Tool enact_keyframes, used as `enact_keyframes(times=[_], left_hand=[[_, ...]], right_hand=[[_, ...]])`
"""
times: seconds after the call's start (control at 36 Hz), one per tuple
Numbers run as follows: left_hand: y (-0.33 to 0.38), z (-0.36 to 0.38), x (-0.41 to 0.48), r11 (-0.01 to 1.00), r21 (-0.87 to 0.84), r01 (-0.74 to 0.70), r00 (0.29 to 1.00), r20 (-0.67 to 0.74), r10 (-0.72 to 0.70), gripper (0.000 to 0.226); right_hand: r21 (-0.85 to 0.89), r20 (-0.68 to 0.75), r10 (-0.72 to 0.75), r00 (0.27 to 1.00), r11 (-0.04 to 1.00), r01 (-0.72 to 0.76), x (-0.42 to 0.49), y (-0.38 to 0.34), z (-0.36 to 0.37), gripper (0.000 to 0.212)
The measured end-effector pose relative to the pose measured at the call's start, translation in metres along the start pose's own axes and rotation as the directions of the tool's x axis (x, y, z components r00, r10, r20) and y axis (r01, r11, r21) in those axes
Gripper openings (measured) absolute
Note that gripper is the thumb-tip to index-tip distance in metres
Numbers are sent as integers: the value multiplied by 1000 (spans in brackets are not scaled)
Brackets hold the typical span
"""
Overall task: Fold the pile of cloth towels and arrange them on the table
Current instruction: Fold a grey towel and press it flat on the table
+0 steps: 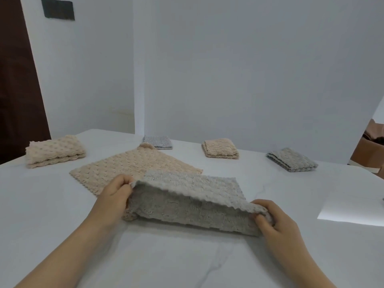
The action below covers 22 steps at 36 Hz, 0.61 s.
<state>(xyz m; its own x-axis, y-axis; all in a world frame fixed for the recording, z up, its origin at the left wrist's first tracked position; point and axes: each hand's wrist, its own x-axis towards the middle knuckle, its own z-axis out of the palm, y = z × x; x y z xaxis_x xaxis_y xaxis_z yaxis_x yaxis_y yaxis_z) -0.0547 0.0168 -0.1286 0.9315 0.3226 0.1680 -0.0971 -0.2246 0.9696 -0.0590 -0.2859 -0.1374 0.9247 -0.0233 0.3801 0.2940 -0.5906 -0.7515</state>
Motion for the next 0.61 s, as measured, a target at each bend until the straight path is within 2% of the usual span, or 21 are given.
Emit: enact_keyframes(times=[0.06, 0.08, 0.11, 0.19, 0.25, 0.33, 0.39, 0.5, 0.61], left_hand=[[0, 6, -3, 997, -61, 48, 999, 20, -47, 16], [-2, 8, -4, 999, -24, 34, 998, 62, -33, 8], [-2, 9, -6, 998, 56, 2, 993, 118, -8, 4], [-2, 9, -9, 936, 329, -126, 965, 260, 38, 12], [1, 9, -10, 909, 384, -161, 960, 275, 54, 9], [2, 5, -8, 963, 250, -96, 972, 232, 36, 3], [3, 3, -5, 983, 163, -85, 976, 211, 49, 4], [4, -2, -3, 984, 149, -97, 976, 209, 64, 13], [6, -10, -2, 996, 83, -39, 963, 268, 15, 18]], right_hand=[[27, -48, -2, 999, 1000, 3, 1, 1, -1, 34], [51, -65, 3, 998, 999, 0, 2, 2, -1, 33], [84, -77, 16, 997, 996, -10, 2, 4, -1, 30], [168, -104, 55, 993, 985, -37, 4, 9, 1, 22], [192, -97, 82, 992, 979, -63, 6, 12, 1, 17], [206, -49, 106, 993, 974, -94, 8, 15, 1, 6], [199, -28, 115, 993, 974, -107, 8, 17, 1, 16], [227, 1, 126, 992, 966, -123, 8, 12, -3, 19], [292, 144, 159, 977, 936, -195, 9, 5, -11, 17]])
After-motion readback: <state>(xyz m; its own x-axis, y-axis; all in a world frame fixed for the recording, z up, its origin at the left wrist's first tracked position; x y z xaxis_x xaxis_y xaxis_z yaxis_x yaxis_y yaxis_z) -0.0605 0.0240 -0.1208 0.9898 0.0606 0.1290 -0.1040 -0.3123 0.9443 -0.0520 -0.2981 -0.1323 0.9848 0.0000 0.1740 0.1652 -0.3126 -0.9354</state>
